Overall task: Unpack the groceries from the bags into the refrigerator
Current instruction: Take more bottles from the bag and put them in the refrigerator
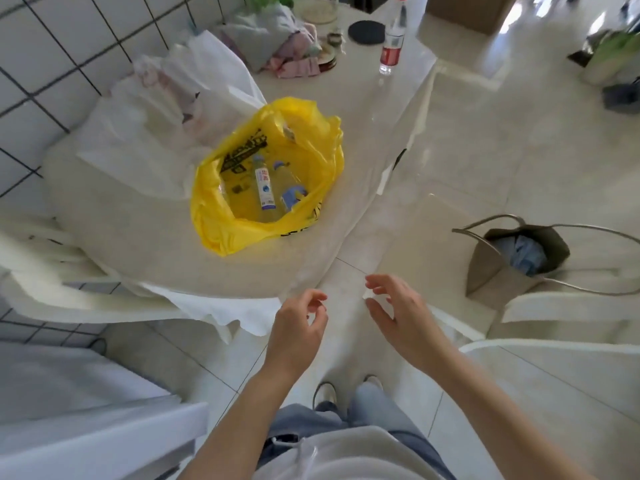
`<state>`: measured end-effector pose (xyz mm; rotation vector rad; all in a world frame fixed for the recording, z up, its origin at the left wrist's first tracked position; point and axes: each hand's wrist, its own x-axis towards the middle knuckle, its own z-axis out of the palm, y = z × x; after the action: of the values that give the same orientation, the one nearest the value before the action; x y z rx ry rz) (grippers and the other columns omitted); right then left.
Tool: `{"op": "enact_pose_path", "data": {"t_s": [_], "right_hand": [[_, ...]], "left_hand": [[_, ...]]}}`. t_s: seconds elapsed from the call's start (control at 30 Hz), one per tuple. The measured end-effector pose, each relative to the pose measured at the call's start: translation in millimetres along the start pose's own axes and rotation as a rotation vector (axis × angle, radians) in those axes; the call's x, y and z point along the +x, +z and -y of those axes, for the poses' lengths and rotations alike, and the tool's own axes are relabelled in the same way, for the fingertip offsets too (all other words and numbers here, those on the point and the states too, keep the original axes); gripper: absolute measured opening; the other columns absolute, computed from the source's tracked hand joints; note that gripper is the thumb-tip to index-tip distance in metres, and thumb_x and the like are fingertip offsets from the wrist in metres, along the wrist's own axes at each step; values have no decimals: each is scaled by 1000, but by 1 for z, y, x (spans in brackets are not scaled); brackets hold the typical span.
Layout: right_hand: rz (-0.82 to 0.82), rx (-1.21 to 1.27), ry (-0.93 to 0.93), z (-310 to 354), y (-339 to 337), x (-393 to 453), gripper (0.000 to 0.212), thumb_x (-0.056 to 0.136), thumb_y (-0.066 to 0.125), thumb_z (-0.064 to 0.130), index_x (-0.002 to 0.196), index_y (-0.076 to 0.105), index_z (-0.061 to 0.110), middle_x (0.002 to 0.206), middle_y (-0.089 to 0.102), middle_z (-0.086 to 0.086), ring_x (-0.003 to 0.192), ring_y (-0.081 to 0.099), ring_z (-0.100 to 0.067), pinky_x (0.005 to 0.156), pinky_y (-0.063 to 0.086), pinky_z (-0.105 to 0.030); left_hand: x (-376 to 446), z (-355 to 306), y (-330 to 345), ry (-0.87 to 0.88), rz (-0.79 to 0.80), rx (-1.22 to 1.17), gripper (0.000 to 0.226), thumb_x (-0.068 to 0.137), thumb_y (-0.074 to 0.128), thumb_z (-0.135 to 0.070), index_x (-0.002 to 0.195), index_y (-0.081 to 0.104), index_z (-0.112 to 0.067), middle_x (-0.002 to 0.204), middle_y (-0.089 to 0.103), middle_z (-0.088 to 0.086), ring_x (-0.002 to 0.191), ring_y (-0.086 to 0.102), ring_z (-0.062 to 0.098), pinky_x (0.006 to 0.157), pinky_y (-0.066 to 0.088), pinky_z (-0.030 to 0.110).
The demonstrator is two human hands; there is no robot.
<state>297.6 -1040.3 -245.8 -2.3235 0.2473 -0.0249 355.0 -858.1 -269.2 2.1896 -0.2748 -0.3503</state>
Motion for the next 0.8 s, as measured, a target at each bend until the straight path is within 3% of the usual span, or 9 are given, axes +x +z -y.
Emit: {"op": "enact_pose_path", "data": {"t_s": [0.17,0.3,0.57,0.67,0.8], "right_hand": [[109,-4,-47,-14,-8,67,30,94,57,20,123,54,16,116,61,5,106,58,-12,92,49,-32],[225,-51,-118,-26,-21,121,32,95,55,23,126,54,15,122,61,0,110,58,-15,94,48,-34],[443,-136,-251,-45,-60,222,34,98,51,27,130,50,17,123,59,2,113,56,-14,95,43,-25],[483,-148,-302,-44,-63,253,33,98,51,26,129,50,16,122,60,0,112,57,-16,95,46,-30],[531,-136,-358,-35,-56,288,31,96,54,24,126,53,13,117,61,-1,107,60,-18,92,49,-35]], "left_hand": [[48,-3,3,-93,-96,4,14,93,55,-16,103,63,-21,98,66,-5,90,59,6,81,54,27],[86,-12,10,-172,-172,8,12,95,55,-17,104,62,-22,99,64,-8,87,57,0,72,48,10],[153,-45,30,-325,-324,-6,11,95,57,-16,104,62,-21,95,63,-9,83,56,-2,61,41,3],[171,-51,31,-350,-358,12,13,95,57,-18,106,62,-20,95,63,-8,82,55,0,65,41,6],[190,-49,23,-379,-390,5,15,93,56,-18,107,63,-20,96,65,-5,87,59,10,71,50,22]]}}
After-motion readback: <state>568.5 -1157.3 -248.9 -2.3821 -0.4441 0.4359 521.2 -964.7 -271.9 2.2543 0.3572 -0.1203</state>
